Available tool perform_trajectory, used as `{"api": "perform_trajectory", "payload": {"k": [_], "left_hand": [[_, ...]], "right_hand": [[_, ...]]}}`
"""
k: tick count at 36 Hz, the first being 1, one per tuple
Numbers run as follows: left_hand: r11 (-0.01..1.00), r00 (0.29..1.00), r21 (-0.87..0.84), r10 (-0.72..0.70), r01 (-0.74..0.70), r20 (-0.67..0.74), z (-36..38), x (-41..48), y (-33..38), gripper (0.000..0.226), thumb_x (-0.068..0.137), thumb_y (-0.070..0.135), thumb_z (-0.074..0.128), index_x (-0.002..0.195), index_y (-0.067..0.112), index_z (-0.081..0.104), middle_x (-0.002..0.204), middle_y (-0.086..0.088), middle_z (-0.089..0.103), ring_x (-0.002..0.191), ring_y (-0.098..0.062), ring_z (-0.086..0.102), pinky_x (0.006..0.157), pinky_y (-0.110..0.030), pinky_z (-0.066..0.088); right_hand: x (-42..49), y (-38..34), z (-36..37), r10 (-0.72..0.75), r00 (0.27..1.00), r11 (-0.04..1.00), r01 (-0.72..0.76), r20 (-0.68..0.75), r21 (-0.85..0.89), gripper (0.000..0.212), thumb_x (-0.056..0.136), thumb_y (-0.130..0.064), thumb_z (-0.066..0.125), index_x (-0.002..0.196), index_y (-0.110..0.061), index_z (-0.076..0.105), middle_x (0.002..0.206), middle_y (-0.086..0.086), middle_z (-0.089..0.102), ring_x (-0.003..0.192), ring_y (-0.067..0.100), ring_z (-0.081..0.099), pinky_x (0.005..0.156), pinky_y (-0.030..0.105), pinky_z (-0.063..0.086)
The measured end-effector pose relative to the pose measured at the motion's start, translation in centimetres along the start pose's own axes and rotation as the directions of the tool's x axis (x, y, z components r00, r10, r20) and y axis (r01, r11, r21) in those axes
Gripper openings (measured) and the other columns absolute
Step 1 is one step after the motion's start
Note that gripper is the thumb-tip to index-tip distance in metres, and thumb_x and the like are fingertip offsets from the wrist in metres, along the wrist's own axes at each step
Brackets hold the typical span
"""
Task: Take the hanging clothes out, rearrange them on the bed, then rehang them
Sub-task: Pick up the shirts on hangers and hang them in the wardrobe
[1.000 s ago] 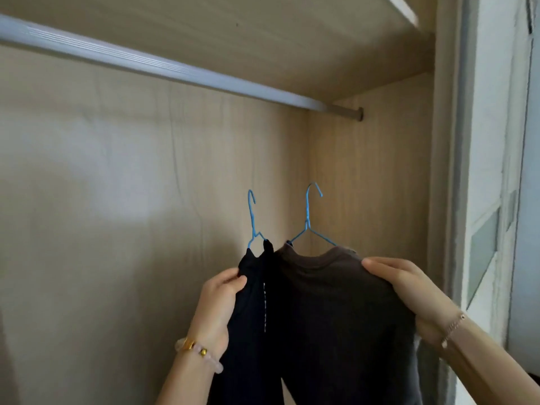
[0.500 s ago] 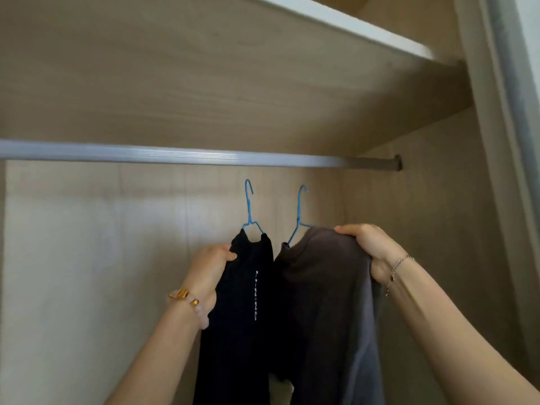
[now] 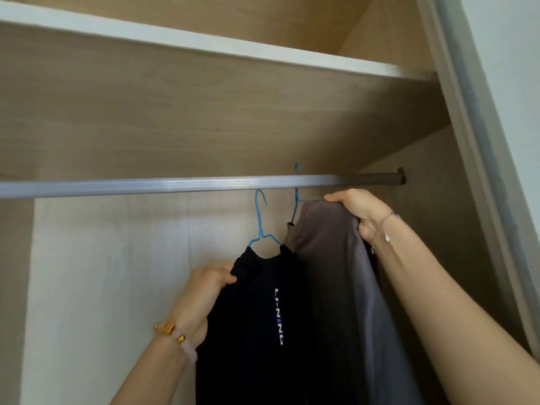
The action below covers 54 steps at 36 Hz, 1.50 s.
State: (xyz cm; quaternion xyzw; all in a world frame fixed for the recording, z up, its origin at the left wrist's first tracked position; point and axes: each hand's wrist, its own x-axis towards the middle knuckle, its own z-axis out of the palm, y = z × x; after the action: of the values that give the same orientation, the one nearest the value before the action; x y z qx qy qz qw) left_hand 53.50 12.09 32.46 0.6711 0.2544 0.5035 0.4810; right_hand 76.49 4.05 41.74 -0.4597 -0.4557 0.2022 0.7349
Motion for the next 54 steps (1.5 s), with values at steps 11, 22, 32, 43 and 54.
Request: {"api": "perform_trajectory", "payload": {"k": [11,22,32,43,54], "left_hand": [[0.991,0.986,-0.034,0.127,-0.132,-0.108,1.5,0.1,5.1,0.031,0.081,-0.010,0.042,0.101,-0.012,0.064,0.087,-0.021,0.056,0.075,-0.028,0.053,0.061,-0.028,0.042],[0.996,0.982,0.074,0.068,-0.056,-0.177,4.6,4.9,6.6,0.019,0.082,-0.006,0.040,0.086,0.003,0.057,0.083,-0.018,0.052,0.071,-0.025,0.049,0.059,-0.030,0.038],[0.978,0.992,0.196,0.088,-0.070,-0.086,6.2,3.3,2.2,0.019,0.090,-0.001,0.043,0.082,0.008,0.057,0.080,-0.014,0.055,0.074,-0.023,0.053,0.066,-0.032,0.042],[0.980,0.979,0.087,0.187,-0.179,-0.087,4.6,-1.2,-4.3,0.027,0.090,0.015,0.057,0.116,0.019,0.063,0.106,-0.001,0.070,0.099,-0.020,0.066,0.091,-0.039,0.054],[0.992,0.984,-0.015,-0.121,0.124,0.128,4.7,-10.2,-17.5,0.032,0.084,0.009,0.067,0.105,0.032,0.061,0.100,0.013,0.069,0.095,-0.004,0.067,0.086,-0.021,0.052]], "right_hand": [[-3.5,2.5,0.1,-0.147,0.988,0.987,0.143,-0.042,-0.072,0.014,0.087,-0.003,0.056,0.087,0.004,0.068,0.081,0.017,0.064,0.074,0.021,0.059,0.067,0.027,0.047],[-4.5,4.3,-1.9,-0.085,0.996,0.988,0.082,-0.014,-0.130,0.017,0.088,-0.003,0.054,0.078,-0.002,0.068,0.079,0.016,0.065,0.076,0.022,0.061,0.064,0.024,0.048],[-5.5,4.9,-2.3,-0.143,0.988,0.935,0.117,-0.055,-0.334,0.024,0.090,-0.011,0.053,0.098,0.006,0.068,0.109,0.027,0.066,0.096,0.028,0.062,0.080,0.030,0.043],[-10.2,11.2,-1.9,-0.138,0.990,0.957,0.132,-0.004,-0.257,0.022,0.086,-0.013,0.063,0.104,-0.026,0.059,0.111,0.002,0.066,0.099,0.014,0.062,0.096,0.034,0.049],[-21.6,25.6,-0.3,0.241,0.964,0.967,-0.229,0.115,-0.108,0.055,0.063,-0.039,0.082,0.110,-0.015,0.066,0.102,-0.002,0.074,0.096,0.011,0.069,0.079,0.021,0.055]]}}
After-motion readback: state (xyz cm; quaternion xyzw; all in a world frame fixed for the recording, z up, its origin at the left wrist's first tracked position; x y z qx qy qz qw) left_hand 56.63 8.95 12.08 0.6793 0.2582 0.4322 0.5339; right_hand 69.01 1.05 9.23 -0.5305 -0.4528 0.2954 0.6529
